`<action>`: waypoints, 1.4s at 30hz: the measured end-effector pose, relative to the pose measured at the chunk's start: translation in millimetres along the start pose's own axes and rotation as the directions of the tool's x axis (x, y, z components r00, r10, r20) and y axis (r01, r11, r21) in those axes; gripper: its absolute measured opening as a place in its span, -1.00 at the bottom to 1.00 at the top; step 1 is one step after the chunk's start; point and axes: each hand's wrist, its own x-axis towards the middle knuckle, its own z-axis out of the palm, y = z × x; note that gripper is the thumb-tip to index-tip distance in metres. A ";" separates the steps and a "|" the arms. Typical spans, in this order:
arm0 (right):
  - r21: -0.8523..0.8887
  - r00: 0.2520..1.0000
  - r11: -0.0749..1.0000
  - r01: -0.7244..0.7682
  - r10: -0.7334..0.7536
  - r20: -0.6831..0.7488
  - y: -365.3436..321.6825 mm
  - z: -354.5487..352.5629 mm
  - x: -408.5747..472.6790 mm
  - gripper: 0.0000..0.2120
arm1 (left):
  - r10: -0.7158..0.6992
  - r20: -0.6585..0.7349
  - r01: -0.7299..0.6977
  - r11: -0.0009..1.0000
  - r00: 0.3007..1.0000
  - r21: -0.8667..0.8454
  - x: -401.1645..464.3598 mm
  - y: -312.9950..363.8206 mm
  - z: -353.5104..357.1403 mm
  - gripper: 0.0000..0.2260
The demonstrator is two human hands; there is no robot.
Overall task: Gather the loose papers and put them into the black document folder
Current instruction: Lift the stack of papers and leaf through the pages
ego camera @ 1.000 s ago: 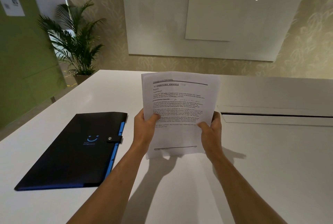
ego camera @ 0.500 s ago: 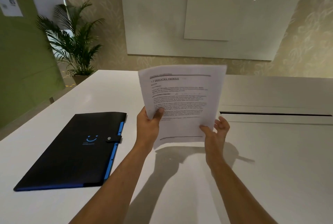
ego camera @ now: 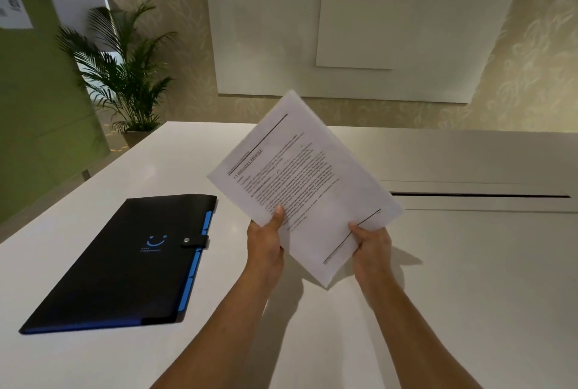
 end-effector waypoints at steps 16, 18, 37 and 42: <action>-0.429 0.986 0.900 0.081 -0.009 0.168 -59.6 -22.1 48.4 -0.70 | 0.013 0.029 -0.028 0.774 0.999 0.632 46.3 68.0 -60.4 -0.65; -0.456 0.970 0.880 0.131 -0.019 0.241 -59.1 -17.3 51.7 -0.71 | 0.034 0.075 -0.074 0.754 0.997 0.653 44.4 75.7 -49.1 -0.67; -0.391 0.985 0.904 0.172 -0.149 0.089 -21.5 -16.4 16.7 -0.63 | 0.276 -0.042 -0.209 0.810 0.960 0.548 16.3 15.3 -43.3 -0.69; -0.386 0.983 0.905 0.180 -0.149 0.108 -25.3 -15.5 21.7 -0.66 | 0.271 -0.083 -0.188 0.828 0.959 0.528 19.9 25.3 -37.6 -0.74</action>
